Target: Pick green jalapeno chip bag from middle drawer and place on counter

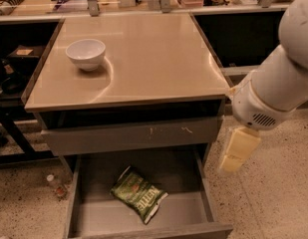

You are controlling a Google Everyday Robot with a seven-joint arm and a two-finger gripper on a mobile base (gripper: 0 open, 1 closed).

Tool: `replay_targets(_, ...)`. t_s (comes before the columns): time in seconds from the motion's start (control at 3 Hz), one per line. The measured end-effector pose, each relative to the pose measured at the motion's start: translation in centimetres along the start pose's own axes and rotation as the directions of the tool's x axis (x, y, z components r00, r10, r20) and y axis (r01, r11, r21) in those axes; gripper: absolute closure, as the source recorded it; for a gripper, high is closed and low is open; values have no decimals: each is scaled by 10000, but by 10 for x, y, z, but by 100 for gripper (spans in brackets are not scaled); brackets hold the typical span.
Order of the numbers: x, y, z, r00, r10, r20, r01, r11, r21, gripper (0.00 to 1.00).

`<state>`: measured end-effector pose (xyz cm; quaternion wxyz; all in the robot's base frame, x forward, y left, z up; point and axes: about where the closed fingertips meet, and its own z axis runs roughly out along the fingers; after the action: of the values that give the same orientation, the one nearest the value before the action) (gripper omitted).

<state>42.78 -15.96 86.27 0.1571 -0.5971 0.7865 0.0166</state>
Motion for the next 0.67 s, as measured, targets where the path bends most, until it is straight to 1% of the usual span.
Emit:
replay_targets(0.33,-12,21,61,9994,244,258,-233,9988,-424,0)
replay_targets(0.67,-24,33,112,9980,462,422,-430,9964,-733,0)
